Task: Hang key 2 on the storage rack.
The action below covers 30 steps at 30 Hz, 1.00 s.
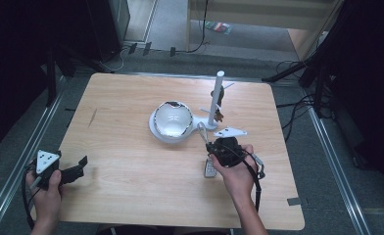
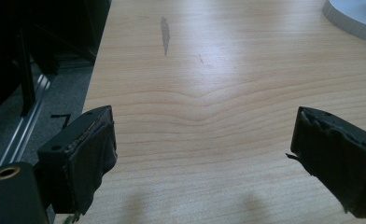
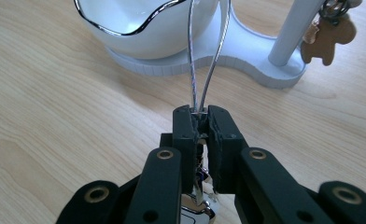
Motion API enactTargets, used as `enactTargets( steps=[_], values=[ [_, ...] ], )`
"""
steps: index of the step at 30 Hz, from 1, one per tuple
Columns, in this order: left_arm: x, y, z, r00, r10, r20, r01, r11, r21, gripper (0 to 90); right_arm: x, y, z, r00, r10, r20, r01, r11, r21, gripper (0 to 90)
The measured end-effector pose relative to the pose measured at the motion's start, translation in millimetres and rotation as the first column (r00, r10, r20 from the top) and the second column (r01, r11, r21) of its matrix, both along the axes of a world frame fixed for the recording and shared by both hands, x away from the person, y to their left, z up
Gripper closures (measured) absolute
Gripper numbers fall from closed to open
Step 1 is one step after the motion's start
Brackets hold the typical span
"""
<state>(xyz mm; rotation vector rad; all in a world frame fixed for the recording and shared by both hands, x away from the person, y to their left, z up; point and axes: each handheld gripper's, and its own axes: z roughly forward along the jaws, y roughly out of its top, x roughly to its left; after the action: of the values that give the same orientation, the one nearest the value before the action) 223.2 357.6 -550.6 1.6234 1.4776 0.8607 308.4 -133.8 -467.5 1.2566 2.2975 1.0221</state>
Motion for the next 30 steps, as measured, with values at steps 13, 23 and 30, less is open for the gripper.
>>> enactTargets(
  steps=[13,23,30],
  values=[
    [-0.1,0.2,0.0,1.0,0.0,0.0,0.0,1.0,-0.003,7.1,-4.7,-4.3,9.3,0.9943,-0.062,0.087,0.06,0.998,0.022,83.0],
    [-0.1,0.2,0.1,1.0,0.0,0.0,0.0,1.0,-0.002,7.0,-6.0,-7.0,17.4,0.9892,-0.084,0.12,0.08,0.996,0.038,83.1],
    [-0.1,-0.2,0.0,1.0,0.002,0.002,-0.002,1.0,0.001,7.0,-6.8,-11.7,23.5,0.9844,-0.111,0.136,0.104,0.993,0.053,83.0]
  ],
)
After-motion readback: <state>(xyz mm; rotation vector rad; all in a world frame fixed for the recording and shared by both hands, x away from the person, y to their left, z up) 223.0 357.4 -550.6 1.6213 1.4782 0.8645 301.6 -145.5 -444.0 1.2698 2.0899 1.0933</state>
